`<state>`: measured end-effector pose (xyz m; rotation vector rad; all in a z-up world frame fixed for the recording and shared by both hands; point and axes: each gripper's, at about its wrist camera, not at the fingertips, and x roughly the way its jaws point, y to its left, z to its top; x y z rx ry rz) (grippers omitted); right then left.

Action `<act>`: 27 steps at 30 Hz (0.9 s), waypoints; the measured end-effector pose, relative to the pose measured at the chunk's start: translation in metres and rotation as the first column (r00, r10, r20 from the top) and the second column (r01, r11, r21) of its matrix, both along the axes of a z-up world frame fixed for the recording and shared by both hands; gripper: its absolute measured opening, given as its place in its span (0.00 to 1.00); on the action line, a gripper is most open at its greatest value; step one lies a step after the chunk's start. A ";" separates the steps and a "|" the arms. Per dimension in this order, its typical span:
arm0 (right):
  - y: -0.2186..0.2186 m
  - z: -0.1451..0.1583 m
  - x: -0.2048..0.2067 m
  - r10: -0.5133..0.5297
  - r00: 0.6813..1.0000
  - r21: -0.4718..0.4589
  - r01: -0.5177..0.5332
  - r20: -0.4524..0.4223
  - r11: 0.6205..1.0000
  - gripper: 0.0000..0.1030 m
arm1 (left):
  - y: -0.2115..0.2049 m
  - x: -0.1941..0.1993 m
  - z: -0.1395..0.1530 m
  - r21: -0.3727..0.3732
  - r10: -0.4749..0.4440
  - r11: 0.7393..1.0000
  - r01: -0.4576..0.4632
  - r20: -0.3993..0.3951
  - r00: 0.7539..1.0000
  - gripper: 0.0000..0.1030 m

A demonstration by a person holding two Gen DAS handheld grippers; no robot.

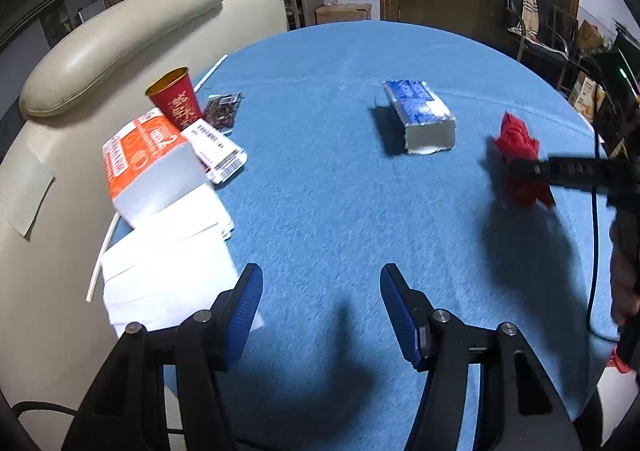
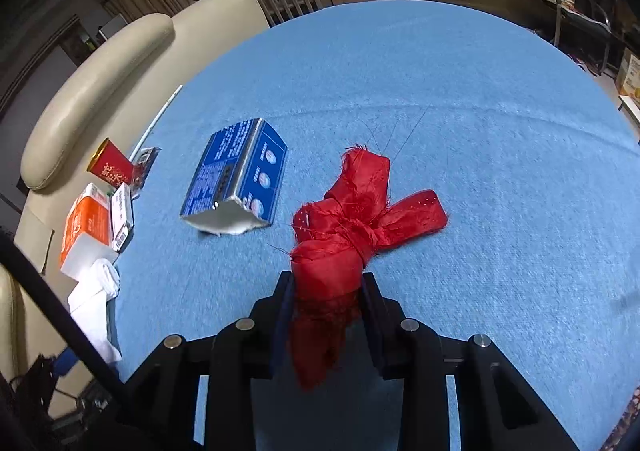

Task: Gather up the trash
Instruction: 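Lower the left tool onto the blue-and-white carton while the right tool holds the red cloth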

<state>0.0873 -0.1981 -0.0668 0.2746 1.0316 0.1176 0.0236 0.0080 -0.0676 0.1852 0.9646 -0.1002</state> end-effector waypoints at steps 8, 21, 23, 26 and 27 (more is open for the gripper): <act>-0.009 0.004 -0.028 0.008 0.999 -0.027 -0.007 0.034 1.000 0.34 | -0.029 0.036 0.011 -0.075 -0.046 0.996 0.044 -0.026 0.999 0.63; -0.034 0.008 -0.049 -0.010 0.998 0.022 0.008 0.070 1.000 0.34 | -0.085 0.105 0.011 -0.173 -0.060 0.984 0.044 -0.089 0.994 0.65; -0.037 0.005 -0.050 -0.011 0.998 0.040 0.009 0.066 0.999 0.34 | -0.093 0.112 0.009 -0.171 -0.068 0.984 0.051 -0.096 0.993 0.65; -0.038 0.002 -0.051 -0.010 0.998 0.059 0.006 0.064 0.998 0.34 | -0.103 0.125 0.003 -0.156 -0.057 0.987 0.039 -0.114 0.992 0.65; -0.039 0.001 -0.051 -0.009 0.998 0.063 0.005 0.064 0.998 0.34 | -0.106 0.130 0.001 -0.158 -0.049 0.987 0.030 -0.120 0.992 0.65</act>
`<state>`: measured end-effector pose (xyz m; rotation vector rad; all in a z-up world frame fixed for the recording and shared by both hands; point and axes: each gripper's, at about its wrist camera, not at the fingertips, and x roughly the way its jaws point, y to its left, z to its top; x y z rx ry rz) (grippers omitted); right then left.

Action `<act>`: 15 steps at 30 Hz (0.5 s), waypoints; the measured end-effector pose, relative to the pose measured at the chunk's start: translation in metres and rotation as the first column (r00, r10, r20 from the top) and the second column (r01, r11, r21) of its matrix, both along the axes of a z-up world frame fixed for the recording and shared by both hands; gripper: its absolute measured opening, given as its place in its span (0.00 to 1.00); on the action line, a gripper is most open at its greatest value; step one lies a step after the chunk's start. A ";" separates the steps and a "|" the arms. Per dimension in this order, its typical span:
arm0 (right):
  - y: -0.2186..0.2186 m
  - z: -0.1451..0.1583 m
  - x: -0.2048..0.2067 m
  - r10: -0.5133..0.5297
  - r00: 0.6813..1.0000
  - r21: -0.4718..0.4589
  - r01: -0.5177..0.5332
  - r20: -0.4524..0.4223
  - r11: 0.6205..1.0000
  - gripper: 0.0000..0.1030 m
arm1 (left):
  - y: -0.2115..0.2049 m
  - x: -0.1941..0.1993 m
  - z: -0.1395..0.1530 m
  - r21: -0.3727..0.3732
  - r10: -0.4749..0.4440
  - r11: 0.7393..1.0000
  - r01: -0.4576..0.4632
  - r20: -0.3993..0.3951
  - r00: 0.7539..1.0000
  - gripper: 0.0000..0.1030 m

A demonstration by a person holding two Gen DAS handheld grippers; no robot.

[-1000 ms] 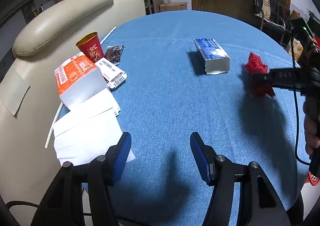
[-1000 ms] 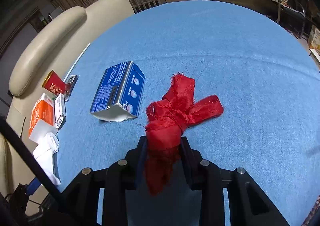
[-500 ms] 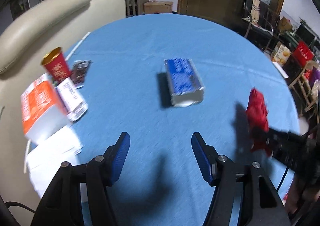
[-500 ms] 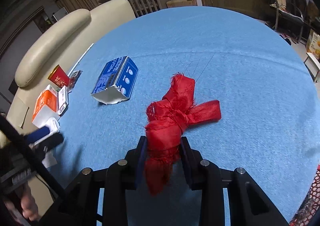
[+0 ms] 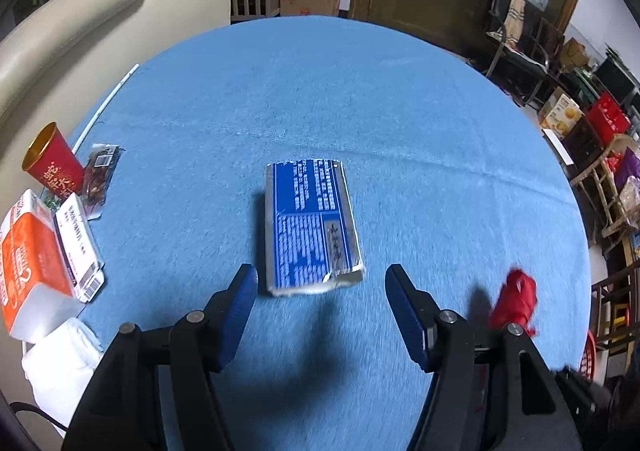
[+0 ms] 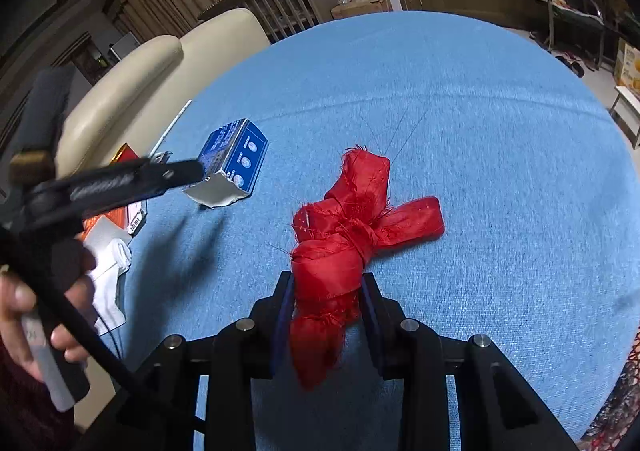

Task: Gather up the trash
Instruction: 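Lower the left tool onto the blue-and-white carton while the right tool holds the red cloth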

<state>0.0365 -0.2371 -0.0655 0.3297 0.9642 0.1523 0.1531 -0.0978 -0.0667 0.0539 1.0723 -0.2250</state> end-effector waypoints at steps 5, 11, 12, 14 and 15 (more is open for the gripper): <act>-0.008 -0.004 -0.003 -0.005 1.000 0.027 0.005 0.003 1.000 0.34 | -0.010 0.012 -0.009 0.017 0.022 1.000 -0.022 -0.013 1.000 0.66; -0.014 -0.010 -0.002 -0.007 1.000 0.053 0.007 -0.004 0.999 0.34 | -0.022 0.016 -0.014 0.056 0.032 0.998 -0.033 0.006 0.999 0.71; -0.014 -0.011 -0.001 -0.006 1.000 0.053 0.007 -0.004 0.999 0.34 | -0.023 0.016 -0.014 0.056 0.030 0.998 -0.031 0.006 1.000 0.71; -0.013 -0.012 0.001 -0.006 1.000 0.059 0.006 -0.008 0.998 0.34 | -0.017 0.014 -0.011 0.044 0.028 0.999 -0.028 0.004 1.000 0.71; -0.013 -0.012 0.002 -0.006 1.000 0.060 0.007 -0.010 0.998 0.34 | -0.015 0.013 -0.009 0.026 0.031 0.999 -0.031 0.000 1.000 0.71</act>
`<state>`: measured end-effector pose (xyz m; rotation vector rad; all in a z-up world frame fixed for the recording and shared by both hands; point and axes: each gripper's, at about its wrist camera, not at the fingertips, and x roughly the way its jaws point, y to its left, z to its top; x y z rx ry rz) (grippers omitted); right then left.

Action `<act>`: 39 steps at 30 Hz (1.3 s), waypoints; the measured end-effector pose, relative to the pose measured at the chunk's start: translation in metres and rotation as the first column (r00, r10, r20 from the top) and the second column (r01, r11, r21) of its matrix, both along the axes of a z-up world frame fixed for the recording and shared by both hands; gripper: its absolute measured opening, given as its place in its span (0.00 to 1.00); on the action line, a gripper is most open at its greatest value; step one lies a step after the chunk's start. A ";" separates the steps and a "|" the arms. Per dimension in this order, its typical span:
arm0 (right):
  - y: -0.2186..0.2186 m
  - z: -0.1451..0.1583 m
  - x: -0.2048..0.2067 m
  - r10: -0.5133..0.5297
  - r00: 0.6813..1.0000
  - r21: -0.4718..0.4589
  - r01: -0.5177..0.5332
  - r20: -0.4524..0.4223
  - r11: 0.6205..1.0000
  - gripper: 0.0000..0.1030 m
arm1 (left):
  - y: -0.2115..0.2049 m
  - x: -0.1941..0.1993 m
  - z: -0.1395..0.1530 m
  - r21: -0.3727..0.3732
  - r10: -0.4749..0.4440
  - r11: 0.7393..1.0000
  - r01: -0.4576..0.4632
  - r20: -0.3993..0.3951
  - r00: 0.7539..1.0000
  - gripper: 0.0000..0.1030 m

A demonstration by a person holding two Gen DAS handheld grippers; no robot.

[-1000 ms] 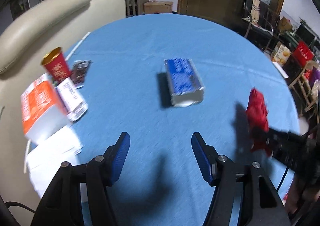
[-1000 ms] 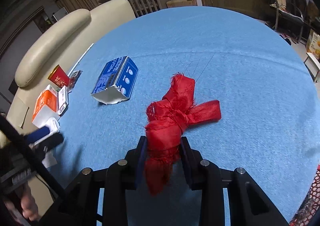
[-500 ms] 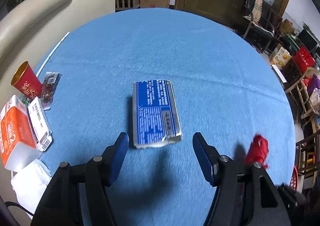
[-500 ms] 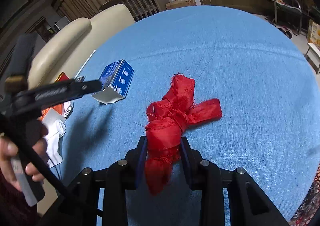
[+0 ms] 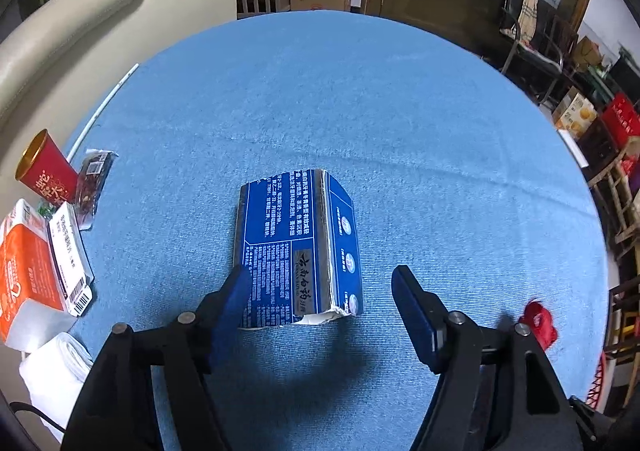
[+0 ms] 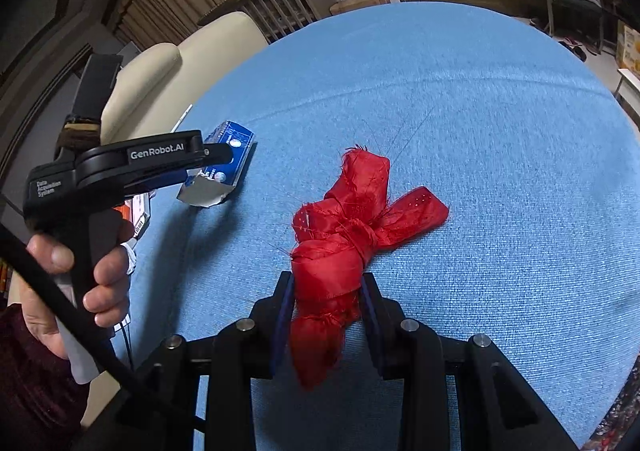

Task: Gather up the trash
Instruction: 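Lower the left tool onto the blue-and-white carton while the right tool holds the red cloth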

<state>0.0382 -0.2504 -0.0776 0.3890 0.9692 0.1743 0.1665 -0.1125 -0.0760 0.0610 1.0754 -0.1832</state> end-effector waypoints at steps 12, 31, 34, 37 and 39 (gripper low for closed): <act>0.003 -0.005 0.005 -0.004 1.000 0.000 0.004 -0.006 1.000 0.34 | 0.004 -0.009 0.000 -0.003 -0.010 1.000 0.010 0.001 1.000 0.71; 0.002 -0.006 0.005 -0.006 1.000 0.000 0.006 -0.012 1.000 0.34 | 0.012 0.017 -0.017 -0.049 0.036 0.998 -0.038 -0.044 0.998 0.57; 0.002 -0.006 0.005 -0.006 1.000 0.000 0.006 -0.012 1.000 0.34 | 0.011 0.016 -0.017 -0.045 0.029 0.999 -0.031 -0.032 0.999 0.57; 0.002 -0.006 0.005 -0.006 1.000 0.001 0.006 -0.012 1.000 0.34 | 0.009 0.012 -0.017 -0.027 0.025 0.999 -0.025 -0.019 1.000 0.56; 0.002 -0.005 0.005 -0.005 1.000 0.000 0.005 -0.012 1.000 0.34 | 0.007 0.009 -0.017 -0.014 0.020 1.000 -0.021 -0.013 1.000 0.56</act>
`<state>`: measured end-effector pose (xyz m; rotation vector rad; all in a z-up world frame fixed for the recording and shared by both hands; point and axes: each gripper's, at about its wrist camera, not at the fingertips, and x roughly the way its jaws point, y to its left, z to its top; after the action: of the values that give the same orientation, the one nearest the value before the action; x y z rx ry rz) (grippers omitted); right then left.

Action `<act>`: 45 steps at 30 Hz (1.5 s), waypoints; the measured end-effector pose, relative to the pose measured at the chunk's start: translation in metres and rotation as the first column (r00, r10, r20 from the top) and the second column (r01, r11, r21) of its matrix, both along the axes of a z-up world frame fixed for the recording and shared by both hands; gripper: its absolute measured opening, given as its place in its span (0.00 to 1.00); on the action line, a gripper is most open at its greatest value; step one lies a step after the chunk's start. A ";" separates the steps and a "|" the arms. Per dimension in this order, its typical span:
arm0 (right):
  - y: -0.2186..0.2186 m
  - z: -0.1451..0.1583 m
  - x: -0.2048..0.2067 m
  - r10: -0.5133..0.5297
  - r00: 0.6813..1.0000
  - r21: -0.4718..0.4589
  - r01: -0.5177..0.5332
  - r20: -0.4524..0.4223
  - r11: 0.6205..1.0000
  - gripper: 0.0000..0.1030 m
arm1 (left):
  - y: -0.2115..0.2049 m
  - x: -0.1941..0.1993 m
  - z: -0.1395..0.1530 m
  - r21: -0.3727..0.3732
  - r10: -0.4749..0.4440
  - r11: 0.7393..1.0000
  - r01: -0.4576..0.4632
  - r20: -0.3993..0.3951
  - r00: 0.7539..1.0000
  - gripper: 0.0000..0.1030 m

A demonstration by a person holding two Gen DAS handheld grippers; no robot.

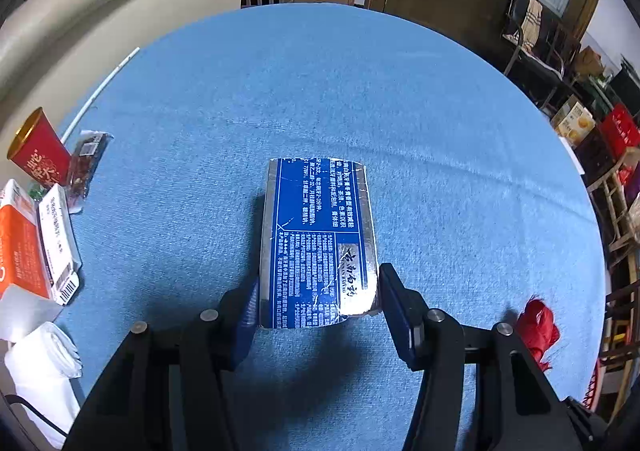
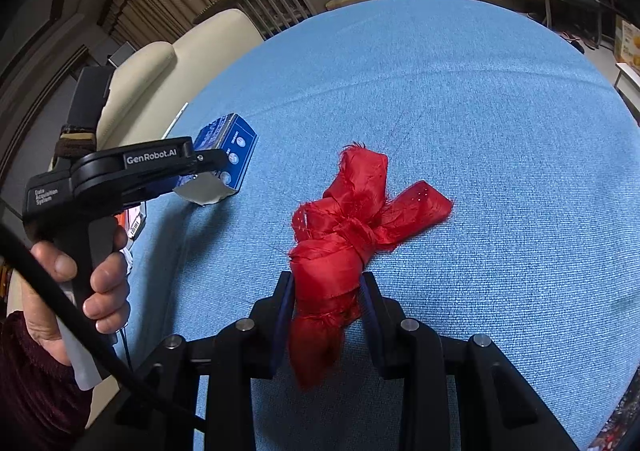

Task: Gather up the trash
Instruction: 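Lower the left tool onto the blue-and-white carton while the right tool holds the red cloth, then close the left tool on the blue-and-white carton, then carry the carton in the left tool over the basket while the right tool carries the red cloth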

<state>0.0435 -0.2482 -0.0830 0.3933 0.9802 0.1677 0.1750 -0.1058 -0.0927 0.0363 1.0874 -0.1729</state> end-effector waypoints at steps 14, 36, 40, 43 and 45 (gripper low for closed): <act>0.002 0.001 -0.001 -0.005 1.000 -0.011 0.005 -0.003 1.000 0.34 | -0.006 -0.032 0.013 0.076 -0.050 0.996 0.046 0.054 0.997 0.56; 0.002 0.028 -0.034 -0.004 0.999 -0.047 0.006 0.048 0.999 0.34 | 0.002 -0.095 0.030 0.071 -0.098 0.993 0.092 0.085 0.992 0.56; 0.001 0.030 -0.038 -0.001 0.999 -0.052 0.004 0.050 0.999 0.34 | 0.001 -0.111 0.031 0.074 -0.107 0.992 0.100 0.085 0.991 0.56; 0.001 0.032 -0.039 0.001 0.998 -0.059 0.003 0.056 0.998 0.34 | 0.000 -0.124 0.033 0.072 -0.122 0.991 0.116 0.085 0.989 0.56; 0.000 0.033 -0.042 0.000 0.998 -0.059 0.003 0.059 0.998 0.34 | -0.002 -0.132 0.034 0.077 -0.135 0.989 0.129 0.090 0.987 0.56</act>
<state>0.0017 -0.2487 -0.0504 0.3327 0.9243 0.1478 0.0428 -0.1078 -0.0589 0.1794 0.9963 -0.2491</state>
